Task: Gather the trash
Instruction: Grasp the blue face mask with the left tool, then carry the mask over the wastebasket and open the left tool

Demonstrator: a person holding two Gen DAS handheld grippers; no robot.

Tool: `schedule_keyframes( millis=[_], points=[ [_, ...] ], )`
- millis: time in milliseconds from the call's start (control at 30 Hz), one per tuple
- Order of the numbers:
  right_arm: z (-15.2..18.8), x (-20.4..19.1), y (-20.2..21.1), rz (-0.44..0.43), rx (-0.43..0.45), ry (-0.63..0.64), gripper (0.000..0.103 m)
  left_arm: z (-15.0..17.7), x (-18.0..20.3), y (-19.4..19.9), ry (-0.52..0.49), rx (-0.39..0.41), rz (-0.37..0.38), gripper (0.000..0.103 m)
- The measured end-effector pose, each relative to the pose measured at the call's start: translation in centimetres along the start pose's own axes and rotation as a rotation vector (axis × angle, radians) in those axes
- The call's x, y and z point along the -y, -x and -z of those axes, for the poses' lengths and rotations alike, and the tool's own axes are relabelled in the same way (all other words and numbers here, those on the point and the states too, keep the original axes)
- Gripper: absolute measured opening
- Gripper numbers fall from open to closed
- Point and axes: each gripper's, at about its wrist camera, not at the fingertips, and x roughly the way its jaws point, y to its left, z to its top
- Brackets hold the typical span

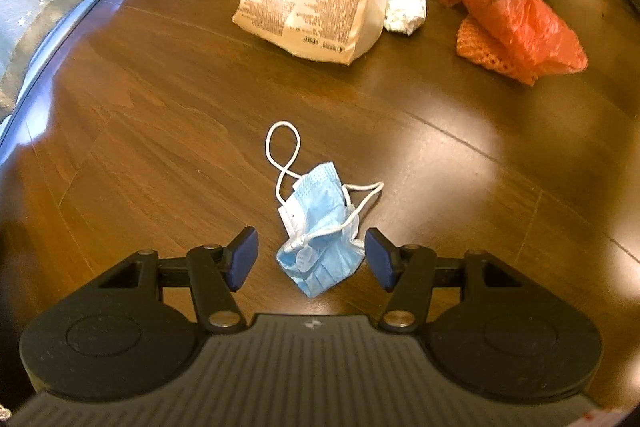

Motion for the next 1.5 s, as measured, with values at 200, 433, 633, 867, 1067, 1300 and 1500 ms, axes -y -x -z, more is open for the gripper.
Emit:
schedule_keyframes(
  millis=[200,433,633,867,1067,1300,1500],
  points=[
    [0.0,0.1,0.0,-0.001,0.000,-0.004,0.010,0.5,-0.2,-1.5,-0.003,-0.033,-0.001,0.035],
    [0.0,0.1,-0.1,0.000,0.001,-0.006,0.010,0.5,-0.5,-1.5,0.005,-0.036,0.008,0.010],
    [0.1,0.2,-0.1,0.001,0.003,-0.009,0.010,0.1,-0.3,-0.2,0.024,-0.044,0.027,0.003],
    [0.3,0.4,-0.2,0.003,0.006,-0.015,0.010,-0.8,0.6,2.3,0.028,-0.023,0.051,0.002],
    [0.5,0.4,-0.3,0.004,0.009,-0.019,0.010,-3.2,1.2,5.5,0.032,0.046,0.069,0.002],
    [0.8,0.5,-0.4,0.004,0.016,-0.021,0.010,-7.1,2.4,10.0,0.030,0.157,0.101,0.002],
    [0.9,0.5,-0.4,0.003,0.022,-0.026,0.010,-10.7,4.4,13.3,-0.016,0.255,0.144,0.002]
  ],
)
